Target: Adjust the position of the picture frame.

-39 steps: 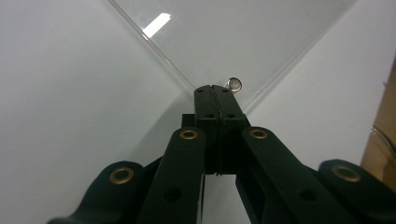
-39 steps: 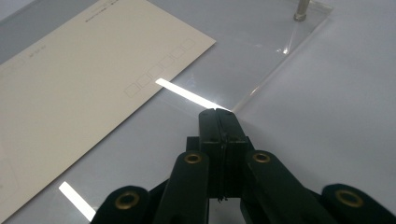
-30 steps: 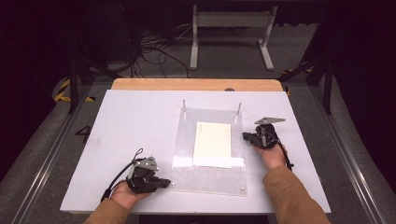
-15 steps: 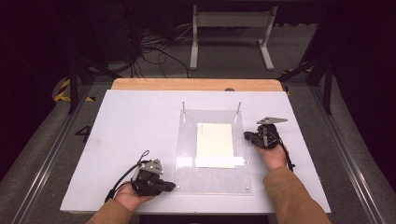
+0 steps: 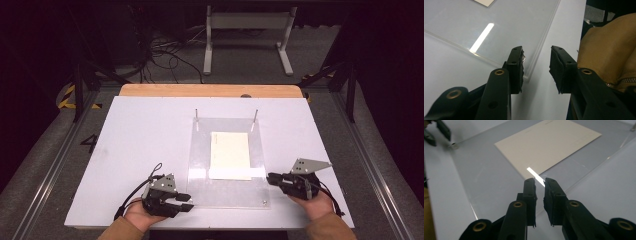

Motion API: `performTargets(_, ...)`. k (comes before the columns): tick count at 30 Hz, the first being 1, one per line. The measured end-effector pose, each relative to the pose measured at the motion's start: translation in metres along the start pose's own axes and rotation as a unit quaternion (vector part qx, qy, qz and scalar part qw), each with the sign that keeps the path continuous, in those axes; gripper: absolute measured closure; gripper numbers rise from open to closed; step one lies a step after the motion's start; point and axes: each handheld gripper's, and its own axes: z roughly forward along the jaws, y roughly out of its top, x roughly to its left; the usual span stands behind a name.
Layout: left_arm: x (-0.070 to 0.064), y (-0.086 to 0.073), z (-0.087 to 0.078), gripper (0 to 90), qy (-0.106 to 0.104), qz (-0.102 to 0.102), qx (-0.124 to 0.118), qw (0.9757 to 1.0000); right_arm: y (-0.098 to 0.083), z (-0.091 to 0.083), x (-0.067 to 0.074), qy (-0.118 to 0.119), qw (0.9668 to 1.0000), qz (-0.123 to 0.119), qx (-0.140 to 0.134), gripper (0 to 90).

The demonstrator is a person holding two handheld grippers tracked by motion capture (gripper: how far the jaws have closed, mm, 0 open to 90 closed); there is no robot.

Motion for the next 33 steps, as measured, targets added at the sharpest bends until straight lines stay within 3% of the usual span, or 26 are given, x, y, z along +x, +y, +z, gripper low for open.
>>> performTargets(5,0.007,-0.005,0.003,63.0,-0.007,-0.002,-0.018,0.9998,-0.009,0.002,0.023,0.034,0.9989,-0.027,0.015,75.9)
performTargets(11,0.007,-0.007,0.006,62.0,-0.003,0.007,-0.016,0.9998,-0.02,0.01,0.032,0.036,0.996,-0.054,0.061,75.2)
performTargets(17,0.006,-0.009,0.007,61.0,0.0,0.011,-0.023,0.9997,-0.024,0.009,0.033,0.035,0.9962,-0.058,0.054,79.9)
performTargets(20,0.006,-0.01,0.006,67.4,0.01,0.016,-0.025,0.9995,-0.025,0.008,0.032,0.033,0.9966,-0.057,0.05,81.9)
performTargets(25,0.003,-0.011,0.006,70.3,-0.001,0.019,-0.022,0.9996,-0.027,0.006,0.035,0.034,0.9964,-0.058,0.051,82.1)
performTargets(33,-0.01,-0.01,0.006,71.1,-0.038,0.043,0.005,0.9983,-0.033,-0.004,0.047,0.046,0.9949,-0.063,0.063,82.1)
